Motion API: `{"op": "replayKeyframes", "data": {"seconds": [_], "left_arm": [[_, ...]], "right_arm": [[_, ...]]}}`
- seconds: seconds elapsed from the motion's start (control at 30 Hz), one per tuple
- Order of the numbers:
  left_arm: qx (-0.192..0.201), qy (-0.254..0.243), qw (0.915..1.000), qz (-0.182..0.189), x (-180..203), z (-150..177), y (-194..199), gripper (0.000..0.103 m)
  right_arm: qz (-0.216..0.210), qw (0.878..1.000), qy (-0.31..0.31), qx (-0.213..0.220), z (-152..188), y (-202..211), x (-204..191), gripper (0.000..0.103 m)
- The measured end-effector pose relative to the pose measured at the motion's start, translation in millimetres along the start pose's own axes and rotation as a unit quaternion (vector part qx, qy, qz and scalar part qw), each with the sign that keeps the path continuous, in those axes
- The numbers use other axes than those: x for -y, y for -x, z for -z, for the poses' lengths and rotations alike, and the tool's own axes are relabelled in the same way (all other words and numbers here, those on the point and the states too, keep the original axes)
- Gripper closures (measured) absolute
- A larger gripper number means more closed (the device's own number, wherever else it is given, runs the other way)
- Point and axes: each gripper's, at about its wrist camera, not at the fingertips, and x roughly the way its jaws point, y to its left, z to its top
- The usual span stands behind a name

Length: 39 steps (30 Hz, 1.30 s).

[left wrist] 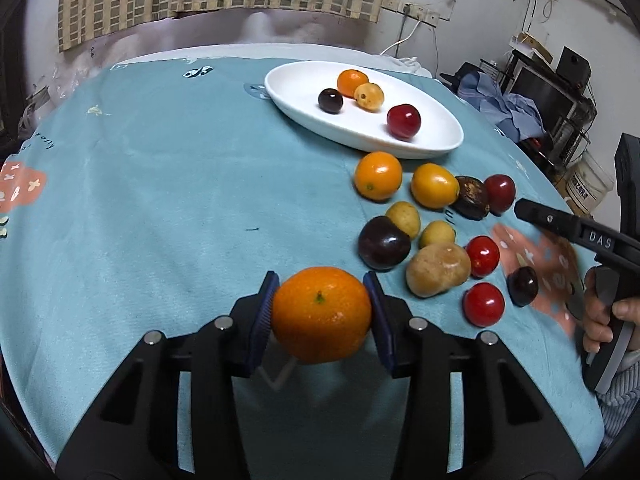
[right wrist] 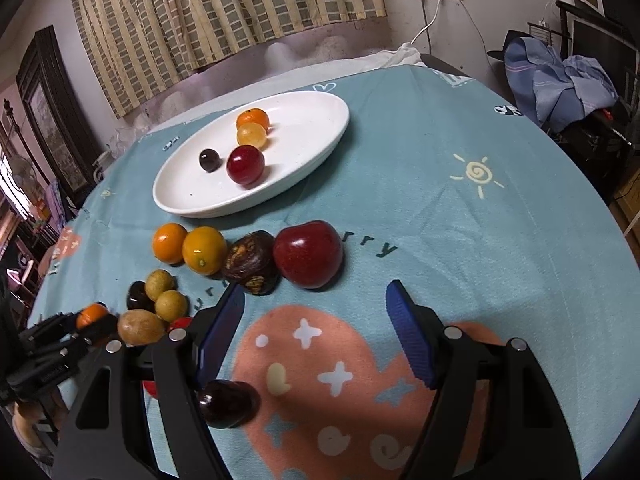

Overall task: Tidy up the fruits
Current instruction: 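Grasp a tangerine with the left tool while the right grasps a red plum, then place both fruits on the white plate and open both tools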

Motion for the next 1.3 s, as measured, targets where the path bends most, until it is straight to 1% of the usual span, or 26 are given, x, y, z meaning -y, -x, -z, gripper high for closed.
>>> {"op": "replayKeyframes", "data": {"seconds": [0.1,0.17,0.23,0.3,0.4,0.43,0.47,0.53,0.6,0.83,0.93,1.0,1.07,1.13,1.2,1.23,1.3], "left_arm": [[-0.002,-0.007,1.0,0.0,0.8,0.1,-0.2,0.058],[-0.004,-0.01,0.9999,-0.001,1.9,0.0,-0.2,0.059],[-0.005,-0.011,0.9999,-0.001,2.0,-0.2,-0.4,0.058],[-0.006,-0.013,0.9999,-0.001,3.8,0.1,-0.6,0.058],[-0.011,-0.017,0.9998,-0.002,5.7,0.7,-2.8,0.058],[-0.012,-0.017,0.9998,-0.002,6.4,1.1,-2.8,0.058],[-0.012,-0.017,0.9998,-0.002,6.6,1.3,-2.6,0.058],[-0.014,-0.016,0.9998,-0.002,7.1,1.6,-3.3,0.058],[-0.015,-0.017,0.9997,-0.003,7.4,1.9,-3.7,0.058],[-0.013,-0.01,0.9998,0.008,7.1,2.6,-3.5,0.058],[0.006,-0.01,0.9998,0.018,8.7,-1.0,3.1,0.058],[0.026,-0.01,0.9995,0.014,10.4,-11.0,9.3,0.058],[0.044,-0.017,0.9989,0.009,14.2,-30.5,13.7,0.058],[0.056,-0.017,0.9982,0.01,17.4,-56.0,13.3,0.058],[0.065,-0.018,0.9977,0.013,22.2,-79.1,8.1,0.058],[0.068,-0.022,0.9974,0.01,26.9,-91.5,1.7,0.058],[0.07,-0.025,0.9972,0.007,34.5,-107.4,-12.6,0.058]], "right_arm": [[0.005,1.0,0.024,0.004,2.1,-1.0,-6.4,0.034],[0.017,0.999,0.035,0.02,0.3,0.8,-8.3,0.043],[0.017,0.999,0.023,0.04,-3.9,4.9,-3.7,0.044],[0.018,0.999,0.006,0.05,-10.3,4.0,2.6,0.044],[-0.013,0.999,-0.025,0.029,-18.1,-11.9,10.1,0.045],[-0.027,0.999,-0.036,0.018,-20.0,-17.8,11.5,0.049],[-0.032,0.999,-0.039,0.012,-20.6,-21.4,11.2,0.052],[-0.033,0.999,-0.04,0.003,-20.6,-27.4,10.6,0.057],[-0.05,0.998,-0.049,-0.005,-19.9,-30.2,11.8,0.06],[-0.069,0.995,-0.077,-0.005,-16.7,-26.8,18.1,0.062],[-0.064,0.994,-0.084,0.011,-17.2,-18.6,22.2,0.062],[-0.063,0.994,-0.089,0.027,-20.1,-10.1,23.3,0.062],[-0.067,0.993,-0.091,0.038,-27.4,-4.1,22.7,0.062],[-0.068,0.994,-0.076,0.047,-43.8,0.1,14.4,0.062],[-0.067,0.994,-0.073,0.052,-60.3,-1.5,7.6,0.062],[-0.075,0.993,-0.075,0.053,-72.3,-7.1,2.6,0.062],[-0.08,0.993,-0.076,0.052,-85.3,-18.7,-2.5,0.062]]}}
